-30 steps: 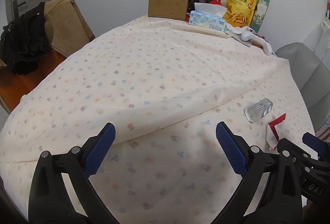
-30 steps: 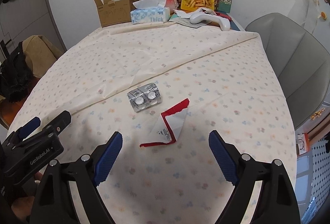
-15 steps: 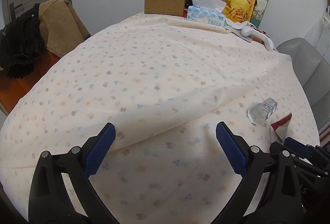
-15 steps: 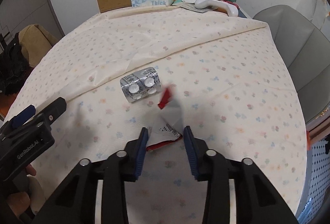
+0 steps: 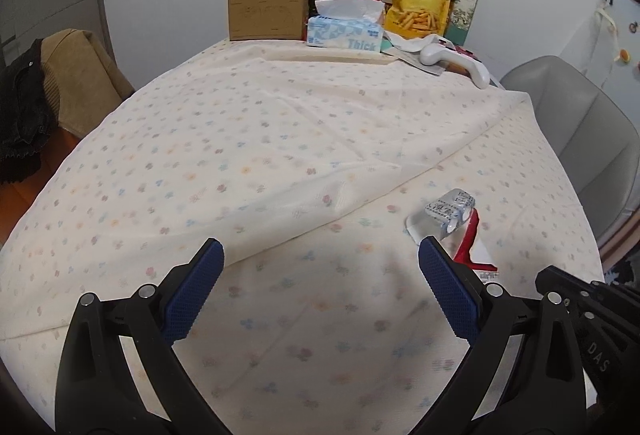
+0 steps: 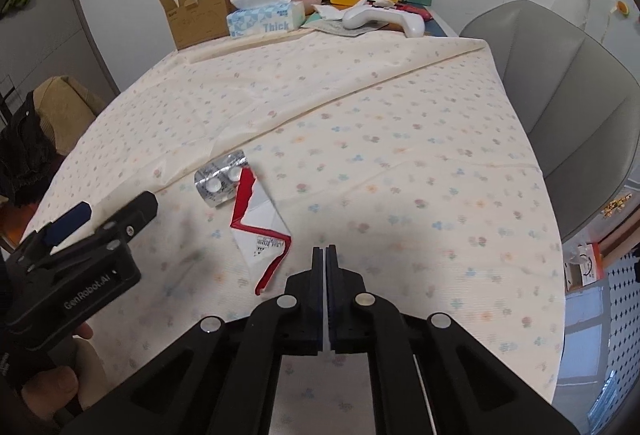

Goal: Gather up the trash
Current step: 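Grasp the red-edged paper scrap with the right gripper while the left gripper grasps the blister pack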

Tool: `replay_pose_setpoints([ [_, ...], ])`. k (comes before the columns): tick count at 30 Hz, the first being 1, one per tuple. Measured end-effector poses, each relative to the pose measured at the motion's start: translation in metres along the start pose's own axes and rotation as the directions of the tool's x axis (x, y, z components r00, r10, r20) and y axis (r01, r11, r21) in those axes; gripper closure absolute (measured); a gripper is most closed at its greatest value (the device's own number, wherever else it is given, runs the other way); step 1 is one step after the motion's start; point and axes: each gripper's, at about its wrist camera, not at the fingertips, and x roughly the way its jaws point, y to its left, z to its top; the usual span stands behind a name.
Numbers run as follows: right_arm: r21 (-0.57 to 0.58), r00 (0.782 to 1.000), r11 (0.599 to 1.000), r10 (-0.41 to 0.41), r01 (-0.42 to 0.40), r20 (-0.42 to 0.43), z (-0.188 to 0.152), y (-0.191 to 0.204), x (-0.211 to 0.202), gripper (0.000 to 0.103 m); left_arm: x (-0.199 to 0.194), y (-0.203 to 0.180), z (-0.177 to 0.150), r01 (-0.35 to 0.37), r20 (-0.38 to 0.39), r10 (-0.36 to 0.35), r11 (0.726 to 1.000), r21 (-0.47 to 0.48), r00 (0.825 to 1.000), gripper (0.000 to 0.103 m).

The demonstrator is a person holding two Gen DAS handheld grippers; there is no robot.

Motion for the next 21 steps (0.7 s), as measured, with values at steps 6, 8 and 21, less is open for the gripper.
replay_pose_setpoints([
  [6, -0.019, 0.999, 0.999, 0.037, -0.037, 0.000, -0.001, 0.008, 0.001, 0.054, 0.001, 0.010, -0.002, -0.026, -0.010, 0.026, 1.000, -0.010, 1.000, 0.006],
  [8, -0.032, 0.999, 0.999, 0.042, -0.042, -0.010, -0.003, 0.013, 0.004, 0.056, 0.001, 0.017, -0.005, -0.036, -0.018, 0.035, 0.999, -0.021, 0.999, 0.006],
  [21, -0.098, 0.997, 0.994, 0.046, -0.052, -0.054, -0.016, 0.036, 0.015, 0.089, -0.009, 0.027, -0.014, -0.049, -0.023, 0.049, 0.998, -0.026, 0.999, 0.006],
])
